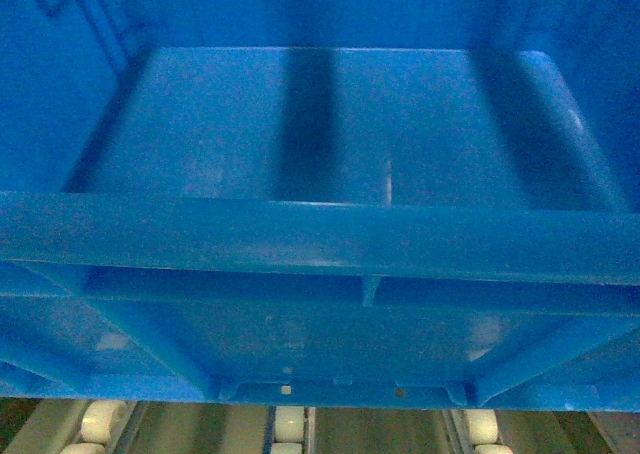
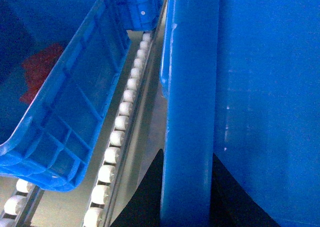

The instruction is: Place box next to blue box on left shelf

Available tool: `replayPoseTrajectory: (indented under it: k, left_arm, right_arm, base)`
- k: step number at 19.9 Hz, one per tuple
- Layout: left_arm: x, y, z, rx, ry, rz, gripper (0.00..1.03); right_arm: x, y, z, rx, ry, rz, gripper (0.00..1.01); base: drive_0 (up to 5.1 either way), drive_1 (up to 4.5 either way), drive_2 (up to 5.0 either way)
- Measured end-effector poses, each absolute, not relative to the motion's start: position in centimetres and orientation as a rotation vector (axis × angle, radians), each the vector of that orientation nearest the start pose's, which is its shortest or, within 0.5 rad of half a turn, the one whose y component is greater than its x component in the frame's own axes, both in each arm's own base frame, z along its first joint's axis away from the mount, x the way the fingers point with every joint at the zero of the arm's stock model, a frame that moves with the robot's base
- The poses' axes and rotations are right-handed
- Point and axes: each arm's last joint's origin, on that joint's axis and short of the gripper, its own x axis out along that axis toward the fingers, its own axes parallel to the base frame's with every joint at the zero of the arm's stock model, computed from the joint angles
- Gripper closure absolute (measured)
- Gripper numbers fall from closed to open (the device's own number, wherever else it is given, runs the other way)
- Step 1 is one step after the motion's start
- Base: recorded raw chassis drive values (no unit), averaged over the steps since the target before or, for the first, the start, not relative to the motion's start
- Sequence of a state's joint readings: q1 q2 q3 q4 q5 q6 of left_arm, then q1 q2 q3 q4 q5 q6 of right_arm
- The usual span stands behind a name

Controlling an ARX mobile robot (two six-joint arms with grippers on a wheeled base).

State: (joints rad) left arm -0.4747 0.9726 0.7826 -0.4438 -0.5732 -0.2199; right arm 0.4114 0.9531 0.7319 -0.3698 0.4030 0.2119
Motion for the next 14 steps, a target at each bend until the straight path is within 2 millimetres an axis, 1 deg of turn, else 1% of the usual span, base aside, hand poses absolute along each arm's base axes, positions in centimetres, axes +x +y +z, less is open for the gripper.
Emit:
replayPoseTrajectory:
  k: [14]
  left_arm:
    - [18.28, -7.63, 27.98, 0.103, 0.533, 0.155, 0.90]
  right_arm:
    - [18.57, 6.86, 27.10, -0.027, 0.539, -0.049, 0.90]
  base:
    - [0.0, 0.00, 0.0]
